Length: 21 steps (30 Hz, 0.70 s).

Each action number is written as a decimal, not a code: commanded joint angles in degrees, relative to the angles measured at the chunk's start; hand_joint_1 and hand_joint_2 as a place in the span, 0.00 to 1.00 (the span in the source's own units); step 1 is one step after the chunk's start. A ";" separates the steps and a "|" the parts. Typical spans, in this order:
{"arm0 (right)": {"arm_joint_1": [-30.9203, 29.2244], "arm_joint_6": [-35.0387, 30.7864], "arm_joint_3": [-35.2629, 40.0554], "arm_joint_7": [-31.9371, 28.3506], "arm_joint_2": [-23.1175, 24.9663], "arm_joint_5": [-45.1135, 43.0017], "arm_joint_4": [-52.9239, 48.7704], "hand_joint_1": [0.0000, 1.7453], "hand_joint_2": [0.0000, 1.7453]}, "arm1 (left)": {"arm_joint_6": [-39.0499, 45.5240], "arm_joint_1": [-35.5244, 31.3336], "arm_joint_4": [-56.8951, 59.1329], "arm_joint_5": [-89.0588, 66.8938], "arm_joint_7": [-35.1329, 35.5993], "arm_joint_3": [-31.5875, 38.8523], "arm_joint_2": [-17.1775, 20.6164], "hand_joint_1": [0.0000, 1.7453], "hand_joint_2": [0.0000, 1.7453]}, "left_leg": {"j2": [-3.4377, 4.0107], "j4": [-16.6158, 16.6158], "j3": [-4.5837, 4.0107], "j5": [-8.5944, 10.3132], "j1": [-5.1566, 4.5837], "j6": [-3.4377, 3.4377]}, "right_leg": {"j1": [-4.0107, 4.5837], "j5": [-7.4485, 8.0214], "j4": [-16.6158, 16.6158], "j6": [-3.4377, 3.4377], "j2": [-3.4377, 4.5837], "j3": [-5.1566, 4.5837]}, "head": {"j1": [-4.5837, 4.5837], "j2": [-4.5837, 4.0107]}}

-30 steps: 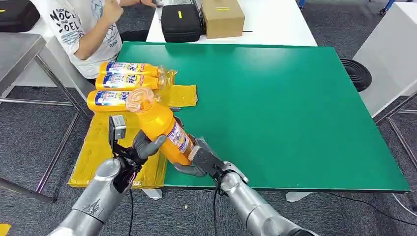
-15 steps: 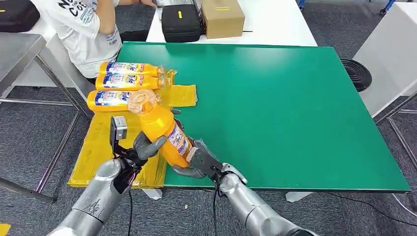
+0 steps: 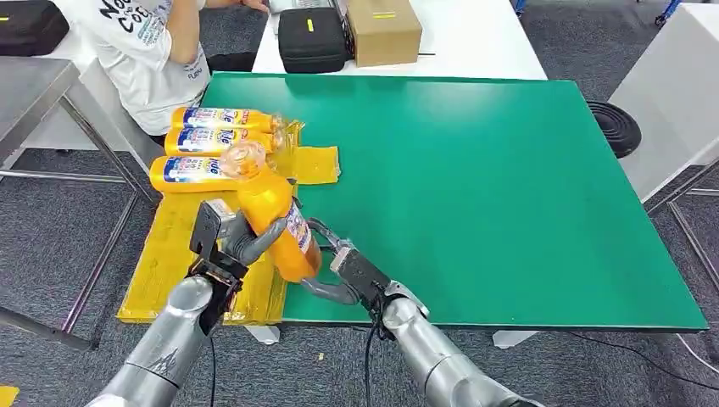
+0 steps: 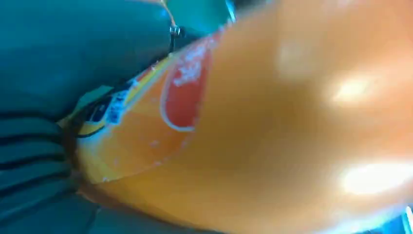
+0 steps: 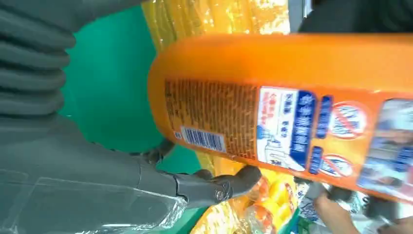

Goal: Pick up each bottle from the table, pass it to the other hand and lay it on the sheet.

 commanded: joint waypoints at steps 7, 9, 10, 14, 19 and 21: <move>8.00 3.82 -3.96 0.09 -4.41 -2.46 -22.77 0.00 0.00 | 9.22 -2.20 -3.29 -7.02 0.43 7.62 3.48 1.00 1.00 | -0.04 0.02 0.24 -0.12 0.01 0.01 | 0.04 -0.14 0.00 -0.12 -0.12 0.27 | -0.04 0.00; 8.42 4.27 -4.26 0.37 -4.48 -2.36 -23.62 0.00 0.00 | 8.84 -2.51 -3.33 -7.30 0.79 8.17 3.53 1.00 1.00 | -0.07 0.02 0.13 -0.07 0.03 0.00 | 0.05 -0.10 -0.01 -0.11 -0.13 0.16 | -0.02 0.00; 8.42 4.27 -4.26 0.37 -4.48 -2.36 -23.62 0.00 0.00 | 8.84 -2.51 -3.33 -7.30 0.79 8.17 3.53 1.00 1.00 | -0.04 0.00 0.09 -0.04 0.01 0.01 | 0.02 -0.06 -0.01 -0.08 -0.10 0.10 | -0.04 0.00; 8.73 3.76 -4.87 0.09 -4.33 -2.18 -24.08 0.00 0.00 | 10.90 -3.36 -3.03 -10.06 0.64 7.67 4.03 1.00 1.00 | -0.05 0.03 0.30 -0.14 0.00 0.03 | 0.03 -0.17 0.00 -0.12 -0.14 0.32 | -0.04 0.00; 13.83 1.99 -10.36 0.42 -5.62 -3.53 -34.00 0.00 0.00 | 11.77 -15.48 1.75 -24.98 5.50 4.08 12.08 1.00 1.00 | -0.31 0.16 0.15 -0.12 0.08 0.00 | 0.11 -0.24 0.14 -0.17 -0.40 0.26 | -0.02 0.00; 15.44 2.59 -13.62 0.93 -5.69 -5.51 -36.23 0.00 0.00 | 8.47 -20.11 4.84 -29.29 6.96 1.35 15.66 1.00 1.00 | -0.28 0.08 0.04 -0.01 0.08 -0.01 | 0.10 -0.12 0.06 -0.13 -0.36 0.10 | 0.00 0.00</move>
